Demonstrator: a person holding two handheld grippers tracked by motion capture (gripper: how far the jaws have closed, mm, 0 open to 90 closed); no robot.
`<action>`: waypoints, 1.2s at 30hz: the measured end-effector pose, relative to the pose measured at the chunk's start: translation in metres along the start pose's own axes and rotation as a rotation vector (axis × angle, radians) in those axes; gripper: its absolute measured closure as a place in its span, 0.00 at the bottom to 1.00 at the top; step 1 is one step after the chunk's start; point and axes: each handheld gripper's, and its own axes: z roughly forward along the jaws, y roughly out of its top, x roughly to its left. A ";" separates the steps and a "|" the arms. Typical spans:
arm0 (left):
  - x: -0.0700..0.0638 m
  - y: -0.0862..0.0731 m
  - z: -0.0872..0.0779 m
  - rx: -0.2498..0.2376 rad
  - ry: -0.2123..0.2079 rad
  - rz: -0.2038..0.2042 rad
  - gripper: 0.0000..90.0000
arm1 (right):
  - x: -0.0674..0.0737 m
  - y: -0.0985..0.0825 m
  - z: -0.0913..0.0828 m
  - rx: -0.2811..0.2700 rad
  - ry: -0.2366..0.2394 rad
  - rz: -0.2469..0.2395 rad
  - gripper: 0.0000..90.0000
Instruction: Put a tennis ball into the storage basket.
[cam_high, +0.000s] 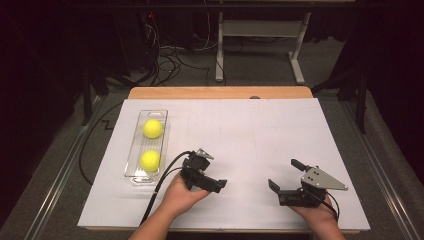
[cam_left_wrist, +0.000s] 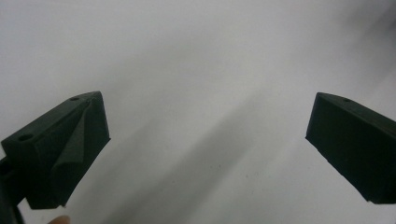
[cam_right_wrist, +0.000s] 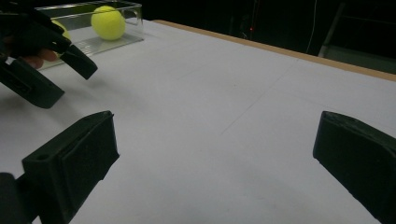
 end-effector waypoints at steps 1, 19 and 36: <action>0.000 -0.003 -0.003 -0.016 0.000 0.006 0.00 | 0.000 0.000 0.000 -0.001 -0.002 0.002 0.00; 0.019 -0.030 -0.042 -0.323 -0.090 0.080 0.01 | -0.002 0.002 -0.006 -0.023 -0.074 0.042 0.00; 0.034 -0.058 -0.091 -0.536 -0.039 0.084 0.00 | -0.003 0.008 -0.015 -0.056 -0.103 0.049 0.00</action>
